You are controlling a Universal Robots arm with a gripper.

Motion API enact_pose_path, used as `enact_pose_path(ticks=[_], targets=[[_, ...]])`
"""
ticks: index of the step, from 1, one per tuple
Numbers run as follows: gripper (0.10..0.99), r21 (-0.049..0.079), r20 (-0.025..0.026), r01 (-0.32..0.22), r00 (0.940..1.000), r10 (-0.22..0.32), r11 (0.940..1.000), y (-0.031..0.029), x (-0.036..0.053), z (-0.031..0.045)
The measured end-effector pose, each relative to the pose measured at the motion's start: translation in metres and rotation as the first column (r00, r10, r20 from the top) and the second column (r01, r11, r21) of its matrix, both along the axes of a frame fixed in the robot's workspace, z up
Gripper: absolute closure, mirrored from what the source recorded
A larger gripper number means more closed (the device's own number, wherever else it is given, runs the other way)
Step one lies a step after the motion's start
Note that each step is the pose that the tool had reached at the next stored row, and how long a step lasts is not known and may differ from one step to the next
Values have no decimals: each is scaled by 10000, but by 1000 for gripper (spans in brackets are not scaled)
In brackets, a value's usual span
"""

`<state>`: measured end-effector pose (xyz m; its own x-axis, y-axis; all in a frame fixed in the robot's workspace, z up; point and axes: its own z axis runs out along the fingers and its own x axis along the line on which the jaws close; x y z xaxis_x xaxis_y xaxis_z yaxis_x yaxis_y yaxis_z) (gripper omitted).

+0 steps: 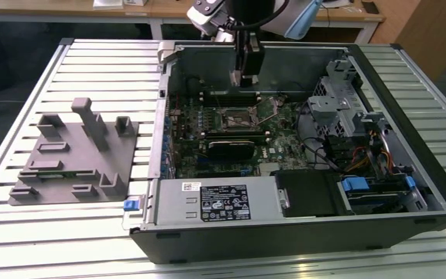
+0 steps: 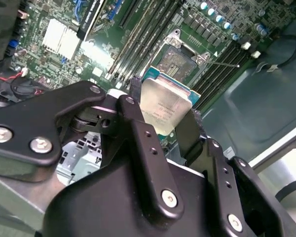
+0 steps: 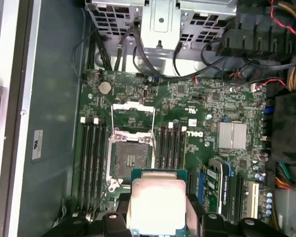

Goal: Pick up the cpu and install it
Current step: 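Place the cpu into insertion slot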

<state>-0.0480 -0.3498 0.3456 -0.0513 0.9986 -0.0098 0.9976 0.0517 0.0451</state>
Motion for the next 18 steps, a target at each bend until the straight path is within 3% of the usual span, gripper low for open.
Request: enact_pose_path(ticks=[9,18], targets=[[557,0,1,32,10000,-32,10000,32,27,-164],[557,0,-7,54,10000,-54,10000,153,78,-327]])
